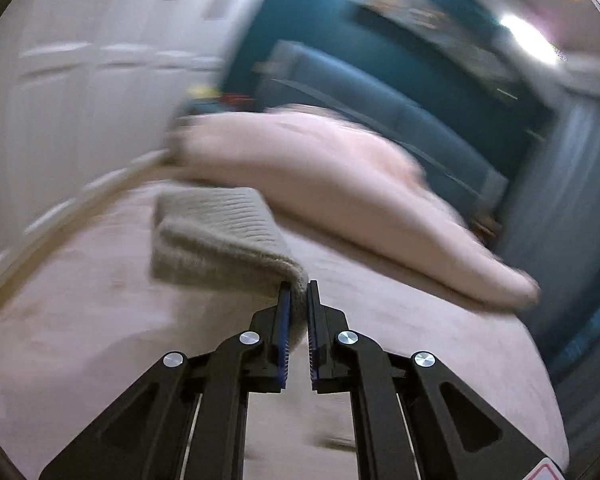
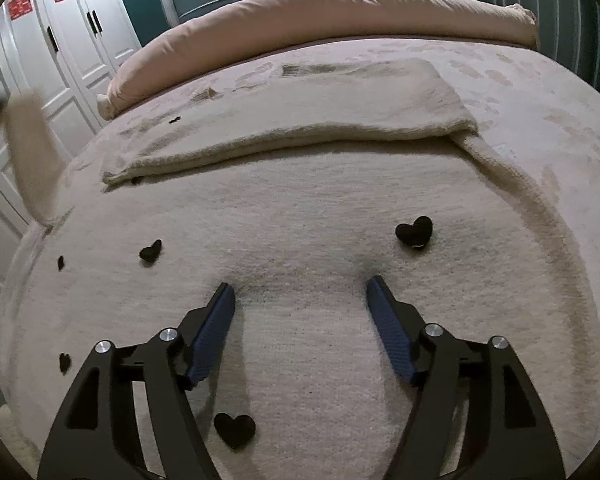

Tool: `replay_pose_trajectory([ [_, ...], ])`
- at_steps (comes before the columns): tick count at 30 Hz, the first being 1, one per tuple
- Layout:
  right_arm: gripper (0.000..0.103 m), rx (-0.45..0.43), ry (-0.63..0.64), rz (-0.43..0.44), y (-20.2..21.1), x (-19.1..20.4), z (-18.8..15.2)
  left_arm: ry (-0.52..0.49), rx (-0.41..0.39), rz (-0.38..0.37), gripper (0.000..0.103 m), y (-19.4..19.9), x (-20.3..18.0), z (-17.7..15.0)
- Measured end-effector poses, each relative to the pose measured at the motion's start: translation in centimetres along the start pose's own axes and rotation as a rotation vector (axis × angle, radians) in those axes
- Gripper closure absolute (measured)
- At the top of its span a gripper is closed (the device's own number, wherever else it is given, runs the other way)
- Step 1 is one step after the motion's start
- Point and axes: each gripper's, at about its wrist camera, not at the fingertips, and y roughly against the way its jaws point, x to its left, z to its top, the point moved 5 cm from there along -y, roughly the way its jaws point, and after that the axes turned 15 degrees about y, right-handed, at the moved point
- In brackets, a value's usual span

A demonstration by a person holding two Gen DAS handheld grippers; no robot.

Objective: Fold small clothes

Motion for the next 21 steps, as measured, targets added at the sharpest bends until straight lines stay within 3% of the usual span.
replay_pose_trajectory([
  [3, 0.032, -0.008, -0.006, 0.025, 0.1, 0.0, 0.0, -0.054, 0.145, -0.136, 0.098, -2.8, -8.8, -7.4],
  [6, 0.03, -0.021, -0.02, 0.05, 0.3, -0.2, -0.1, -0.077, 0.288, -0.142, 0.095, -6.6, -13.0, -16.5],
  [8, 0.03, -0.03, -0.035, 0.073, 0.5, -0.4, -0.1, -0.05, 0.389, -0.102, 0.091, -9.4, -13.1, -22.2],
  [11, 0.027, -0.039, -0.046, 0.107, 0.7, -0.5, -0.2, 0.025, 0.465, -0.019, 0.091, -11.7, -10.4, -27.0],
  [14, 0.027, -0.032, -0.056, 0.12, 1.0, -0.6, 0.0, 0.113, 0.446, 0.013, 0.091, -10.6, -6.7, -27.0],
  [16, 0.027, -0.001, -0.062, 0.104, 1.6, -0.7, 0.8, 0.142, 0.386, 0.059, 0.079, -8.6, -3.5, -24.9],
  [17, 0.027, -0.001, -0.064, 0.094, 1.9, -0.7, 1.3, 0.155, 0.355, 0.081, 0.063, -8.0, -2.2, -23.8],
  [18, 0.027, -0.014, -0.061, 0.083, 2.5, -0.8, 2.3, 0.175, 0.311, 0.115, 0.057, -7.3, -0.3, -22.3],
  [21, 0.027, -0.044, -0.057, 0.059, 3.1, -0.9, 5.3, 0.245, 0.259, 0.216, 0.057, -6.6, 5.2, -19.0],
])
